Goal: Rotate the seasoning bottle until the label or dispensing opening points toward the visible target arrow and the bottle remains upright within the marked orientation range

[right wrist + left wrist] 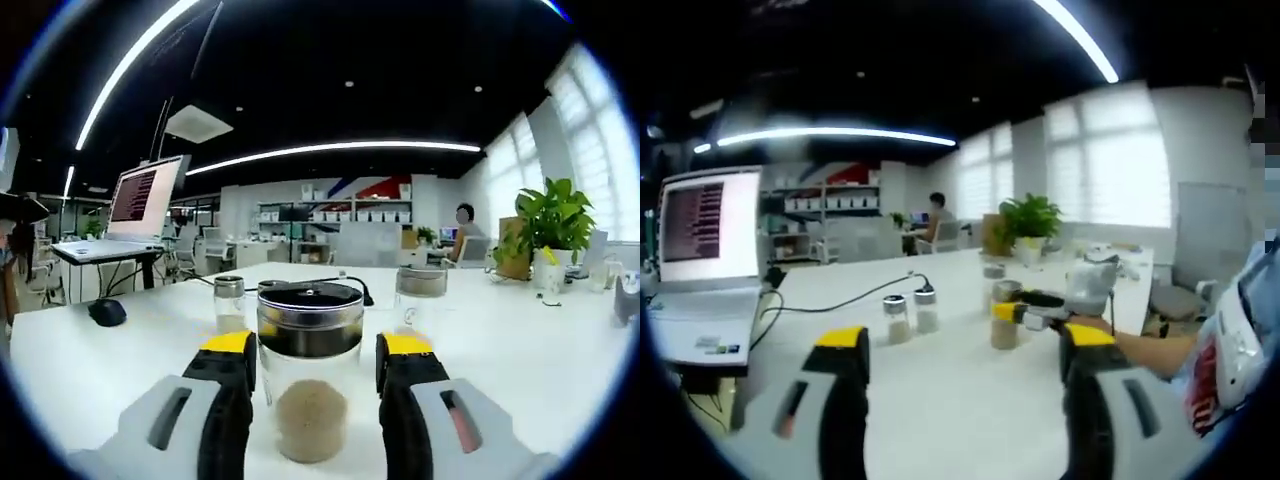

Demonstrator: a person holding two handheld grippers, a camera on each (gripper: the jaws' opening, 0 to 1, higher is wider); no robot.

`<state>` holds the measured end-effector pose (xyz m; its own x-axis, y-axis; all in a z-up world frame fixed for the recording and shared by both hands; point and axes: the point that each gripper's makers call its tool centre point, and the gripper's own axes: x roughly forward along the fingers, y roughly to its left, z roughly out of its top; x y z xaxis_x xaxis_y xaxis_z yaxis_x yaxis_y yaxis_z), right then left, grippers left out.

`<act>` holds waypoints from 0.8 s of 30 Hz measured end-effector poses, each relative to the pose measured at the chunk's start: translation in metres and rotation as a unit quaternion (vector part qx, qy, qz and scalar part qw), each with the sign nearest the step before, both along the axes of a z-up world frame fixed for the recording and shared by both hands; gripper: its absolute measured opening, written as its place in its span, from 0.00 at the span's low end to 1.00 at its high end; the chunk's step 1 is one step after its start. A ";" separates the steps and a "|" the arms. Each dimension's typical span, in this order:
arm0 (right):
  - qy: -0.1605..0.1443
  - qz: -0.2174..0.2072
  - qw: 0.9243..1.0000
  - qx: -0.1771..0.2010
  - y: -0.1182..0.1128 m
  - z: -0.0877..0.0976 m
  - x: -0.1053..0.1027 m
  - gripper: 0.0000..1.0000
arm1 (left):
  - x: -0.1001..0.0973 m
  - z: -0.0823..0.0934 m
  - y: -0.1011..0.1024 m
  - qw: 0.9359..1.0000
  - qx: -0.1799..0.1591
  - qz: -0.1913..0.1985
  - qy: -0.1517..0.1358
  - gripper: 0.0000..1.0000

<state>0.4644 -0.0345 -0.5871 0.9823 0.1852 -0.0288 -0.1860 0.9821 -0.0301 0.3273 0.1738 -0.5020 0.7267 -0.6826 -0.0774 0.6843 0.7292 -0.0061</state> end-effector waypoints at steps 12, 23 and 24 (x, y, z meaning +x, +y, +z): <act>0.009 0.013 1.000 0.011 -0.003 -0.001 0.002 0.39 | 0.001 0.001 0.004 1.000 -0.004 0.006 -0.001 0.82; 0.019 0.030 0.999 0.007 -0.004 -0.001 0.001 0.39 | 0.000 -0.001 0.000 1.000 -0.001 0.003 0.001 0.82; 0.019 0.032 0.999 0.007 -0.004 -0.001 0.001 0.39 | -0.001 -0.001 0.000 1.000 -0.001 0.003 0.001 0.82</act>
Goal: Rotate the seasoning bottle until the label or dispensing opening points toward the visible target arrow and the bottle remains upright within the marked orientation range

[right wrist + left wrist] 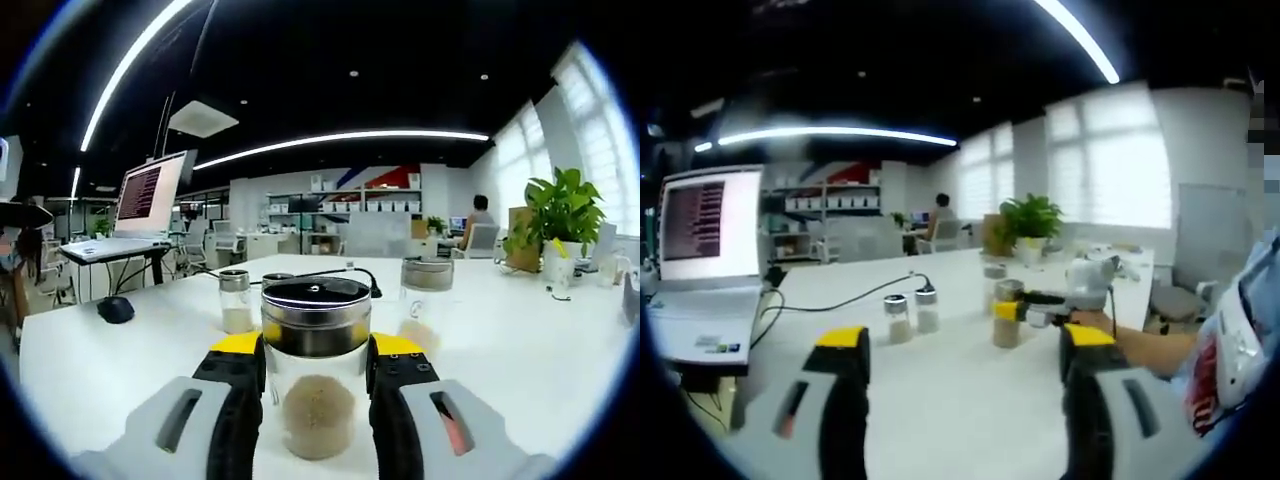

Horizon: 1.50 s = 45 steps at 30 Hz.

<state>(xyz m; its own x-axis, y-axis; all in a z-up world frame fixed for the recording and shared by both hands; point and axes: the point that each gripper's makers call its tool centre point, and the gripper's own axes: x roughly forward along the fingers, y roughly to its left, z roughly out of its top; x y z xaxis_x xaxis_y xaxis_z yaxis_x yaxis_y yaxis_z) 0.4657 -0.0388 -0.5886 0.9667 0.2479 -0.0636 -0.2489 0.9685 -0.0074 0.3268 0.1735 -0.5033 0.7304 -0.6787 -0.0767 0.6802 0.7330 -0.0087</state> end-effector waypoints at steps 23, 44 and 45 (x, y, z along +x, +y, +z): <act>0.034 0.199 0.979 -0.008 0.006 -0.001 0.002 0.39 | -0.009 0.007 -0.012 0.999 0.012 -0.025 -0.023 0.81; 0.052 0.478 0.876 -0.024 0.021 -0.005 -0.001 0.40 | -0.018 0.012 -0.024 0.998 -0.004 -0.063 -0.027 0.83; 0.055 0.482 0.874 -0.025 0.021 -0.005 -0.001 0.40 | -0.019 0.013 -0.025 0.997 -0.008 -0.067 -0.028 0.83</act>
<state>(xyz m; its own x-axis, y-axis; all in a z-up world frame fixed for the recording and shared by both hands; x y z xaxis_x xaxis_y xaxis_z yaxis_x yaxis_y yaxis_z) 0.4647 -0.0173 -0.5937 0.2971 0.9385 -0.1762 -0.9512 0.3071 0.0317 0.3076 0.1485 -0.4899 0.6361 -0.7711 -0.0274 0.7716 0.6358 0.0214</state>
